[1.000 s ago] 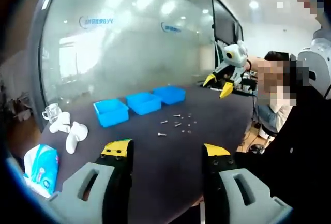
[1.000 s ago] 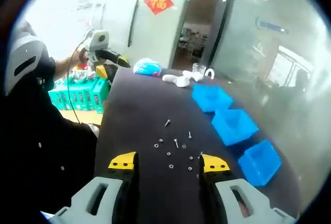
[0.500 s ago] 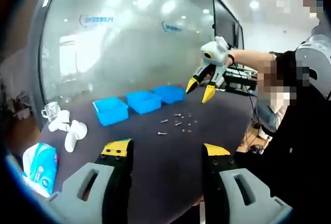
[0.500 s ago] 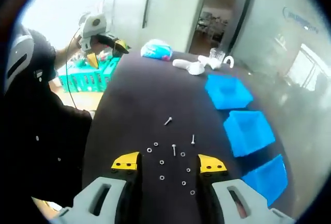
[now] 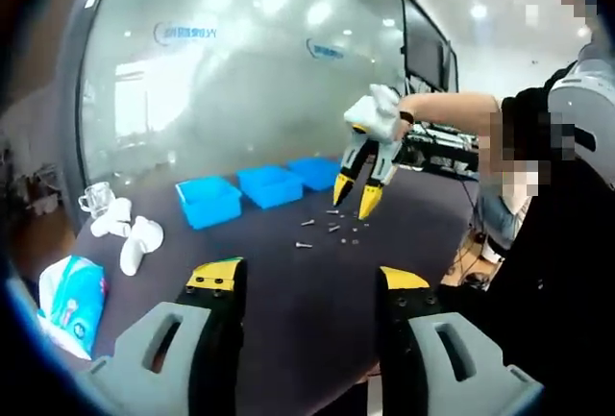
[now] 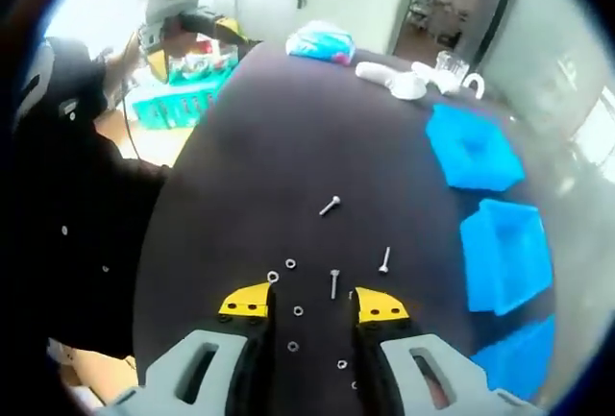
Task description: Sort the screws, nuts, and washers into the corresponding bins
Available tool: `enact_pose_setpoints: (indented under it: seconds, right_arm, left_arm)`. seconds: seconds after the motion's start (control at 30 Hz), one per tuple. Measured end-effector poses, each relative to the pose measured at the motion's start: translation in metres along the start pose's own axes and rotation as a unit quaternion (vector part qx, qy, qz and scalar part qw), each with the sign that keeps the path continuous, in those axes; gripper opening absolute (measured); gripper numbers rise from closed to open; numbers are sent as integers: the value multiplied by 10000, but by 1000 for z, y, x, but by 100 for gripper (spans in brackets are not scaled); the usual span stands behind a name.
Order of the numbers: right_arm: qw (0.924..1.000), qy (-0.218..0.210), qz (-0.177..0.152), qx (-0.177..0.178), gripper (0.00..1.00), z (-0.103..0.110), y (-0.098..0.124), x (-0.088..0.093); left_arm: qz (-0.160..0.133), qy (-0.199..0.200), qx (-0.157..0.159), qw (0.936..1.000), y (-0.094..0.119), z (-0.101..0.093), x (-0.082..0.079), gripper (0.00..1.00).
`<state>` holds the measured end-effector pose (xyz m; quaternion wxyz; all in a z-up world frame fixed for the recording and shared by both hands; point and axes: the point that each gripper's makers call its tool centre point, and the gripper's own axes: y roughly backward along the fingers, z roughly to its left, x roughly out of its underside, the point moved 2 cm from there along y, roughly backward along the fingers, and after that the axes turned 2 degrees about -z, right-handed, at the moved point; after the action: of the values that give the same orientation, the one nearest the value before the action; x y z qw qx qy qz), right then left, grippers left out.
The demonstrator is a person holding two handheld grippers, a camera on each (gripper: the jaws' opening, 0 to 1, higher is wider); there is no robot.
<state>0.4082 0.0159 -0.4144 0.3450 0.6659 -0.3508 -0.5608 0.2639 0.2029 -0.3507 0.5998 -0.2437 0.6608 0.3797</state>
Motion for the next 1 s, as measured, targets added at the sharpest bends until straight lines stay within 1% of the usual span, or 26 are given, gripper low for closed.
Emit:
enact_pose_setpoints:
  seconds: [0.2,0.4,0.6,0.87,1.0]
  right_arm:
    - [9993,74,313,-173,23,-3,-15,6]
    - [9983,129,493,-290,21,-2,-20,8]
    - [9967,176,706,-354,17,-2,-24,11]
    - [9956,143,805,-464,15,-2,-25,12]
    - [9951,132,846,-496,13,-2,-27,12]
  left_arm:
    - [15,28,-48,10000,4,0,2,53]
    - [54,58,-114,9999,7,2,6,53]
    - [52,77,-148,9998,9,3,8,53]
    - [63,113,-189,9997,10,3,10,53]
    - [70,118,-185,9997,10,2,11,53]
